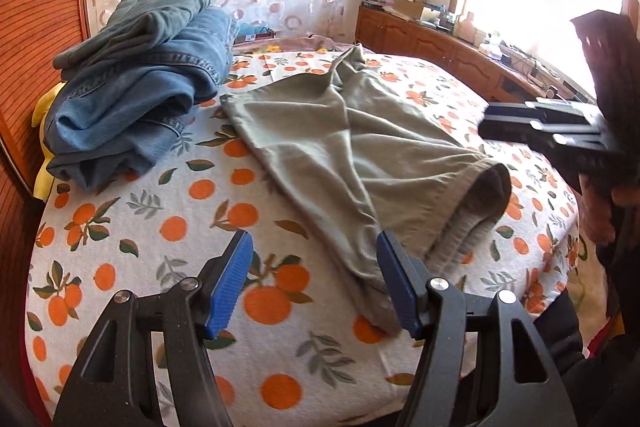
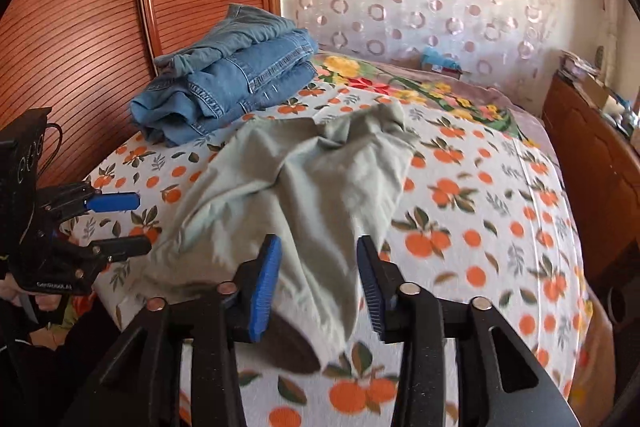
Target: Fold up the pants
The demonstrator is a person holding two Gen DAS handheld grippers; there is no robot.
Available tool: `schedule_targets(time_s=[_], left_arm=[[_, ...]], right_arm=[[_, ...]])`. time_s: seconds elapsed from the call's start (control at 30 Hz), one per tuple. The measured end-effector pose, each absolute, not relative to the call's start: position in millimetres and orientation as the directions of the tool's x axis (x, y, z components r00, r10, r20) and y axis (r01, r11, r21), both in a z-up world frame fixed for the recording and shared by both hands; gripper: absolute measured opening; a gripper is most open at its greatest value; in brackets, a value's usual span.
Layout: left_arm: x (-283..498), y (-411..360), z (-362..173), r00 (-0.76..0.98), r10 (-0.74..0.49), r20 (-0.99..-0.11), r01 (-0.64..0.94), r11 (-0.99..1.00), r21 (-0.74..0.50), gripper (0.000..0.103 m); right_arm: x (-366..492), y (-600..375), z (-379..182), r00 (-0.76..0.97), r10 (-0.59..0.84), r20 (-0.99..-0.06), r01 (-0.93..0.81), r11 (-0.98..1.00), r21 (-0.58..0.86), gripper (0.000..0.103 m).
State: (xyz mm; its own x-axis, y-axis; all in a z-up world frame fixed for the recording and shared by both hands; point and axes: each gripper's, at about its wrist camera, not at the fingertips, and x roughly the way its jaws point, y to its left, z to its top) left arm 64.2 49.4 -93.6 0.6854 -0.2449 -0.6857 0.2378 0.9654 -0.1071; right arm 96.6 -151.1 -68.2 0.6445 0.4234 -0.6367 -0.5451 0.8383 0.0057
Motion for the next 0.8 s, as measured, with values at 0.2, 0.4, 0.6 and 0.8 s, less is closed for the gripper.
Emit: schedule_targets(time_s=[0.2, 0.4, 0.6, 0.8], left_arm=[[57, 40, -95, 0.676, -0.263, -0.688, 0.251, 0.96, -0.12, 0.065], [56, 32, -105, 0.646, -0.296, -0.704, 0.275, 0.95, -0.146, 0.047], [53, 24, -104, 0.636, -0.318, -0.703, 0.303, 0.941, -0.151, 0.033], [53, 19, -109, 0.625, -0.322, -0.711, 0.315, 0.938, -0.148, 0.02]], right_arm=[[69, -167, -75, 0.657, 0.413, -0.631, -0.507, 0.861, 0.036, 0.051], [54, -186, -84, 0.631, 0.415, -0.656, -0.496, 0.866, 0.071, 0.051], [54, -181, -87, 0.634, 0.406, -0.658, -0.493, 0.868, 0.06, 0.051], [53, -183, -91, 0.644, 0.404, -0.649, -0.482, 0.874, 0.065, 0.051]])
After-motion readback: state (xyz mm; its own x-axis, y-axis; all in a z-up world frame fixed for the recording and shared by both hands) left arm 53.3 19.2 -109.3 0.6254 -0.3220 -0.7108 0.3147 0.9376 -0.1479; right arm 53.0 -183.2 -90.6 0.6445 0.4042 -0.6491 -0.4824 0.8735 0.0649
